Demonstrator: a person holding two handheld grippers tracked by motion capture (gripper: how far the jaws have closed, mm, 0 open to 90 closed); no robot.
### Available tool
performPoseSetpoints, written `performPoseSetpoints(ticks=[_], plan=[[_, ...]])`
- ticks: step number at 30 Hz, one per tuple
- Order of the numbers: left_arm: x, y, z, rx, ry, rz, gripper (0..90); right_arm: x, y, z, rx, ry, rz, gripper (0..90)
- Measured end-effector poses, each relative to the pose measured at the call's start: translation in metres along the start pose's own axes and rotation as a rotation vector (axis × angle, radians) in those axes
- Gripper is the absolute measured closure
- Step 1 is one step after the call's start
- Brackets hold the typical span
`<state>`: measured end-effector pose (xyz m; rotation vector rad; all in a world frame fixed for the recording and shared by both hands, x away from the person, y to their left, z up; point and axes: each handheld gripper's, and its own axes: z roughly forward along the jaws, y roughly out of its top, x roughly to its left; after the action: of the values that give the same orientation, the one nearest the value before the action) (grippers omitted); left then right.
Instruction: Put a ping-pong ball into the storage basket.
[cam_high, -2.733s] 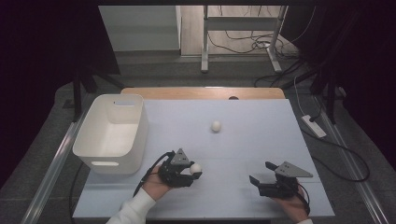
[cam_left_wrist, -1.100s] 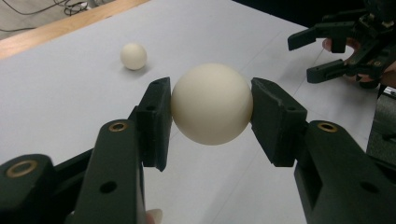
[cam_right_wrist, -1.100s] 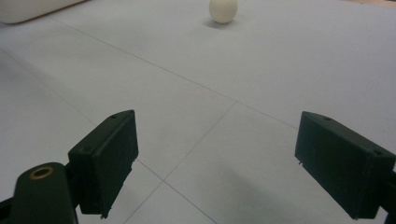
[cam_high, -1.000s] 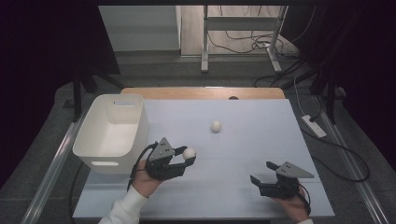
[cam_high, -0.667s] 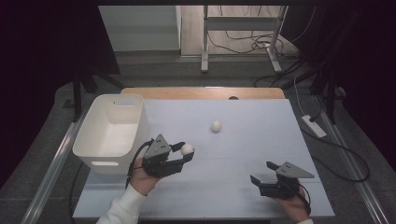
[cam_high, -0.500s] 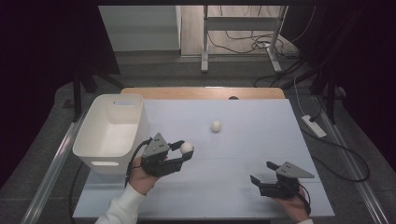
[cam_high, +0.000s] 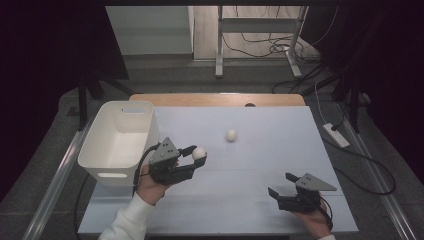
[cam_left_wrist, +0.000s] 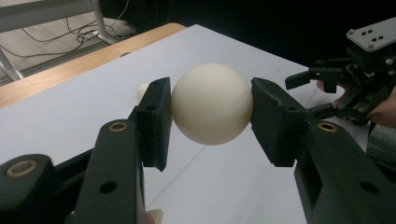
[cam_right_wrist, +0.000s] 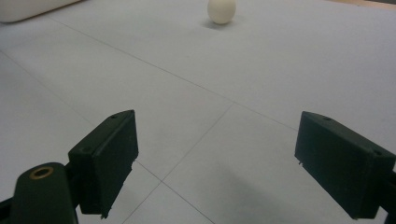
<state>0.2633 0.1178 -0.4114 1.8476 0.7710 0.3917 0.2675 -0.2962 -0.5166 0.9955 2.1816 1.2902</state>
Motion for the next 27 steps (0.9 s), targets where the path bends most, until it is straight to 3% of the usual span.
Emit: performPoseSetpoints(ticks=[16, 27], plan=[[0.01, 0.007, -0.005, -0.043, 0.014, -0.035, 50.4, 0.0, 0.0, 0.001, -0.003, -0.003, 0.001, 13.6], [0.016, 0.013, -0.016, -0.073, 0.023, -0.037, 50.4, 0.0, 0.0, 0.001, 0.0, -0.004, 0.001, 13.6]])
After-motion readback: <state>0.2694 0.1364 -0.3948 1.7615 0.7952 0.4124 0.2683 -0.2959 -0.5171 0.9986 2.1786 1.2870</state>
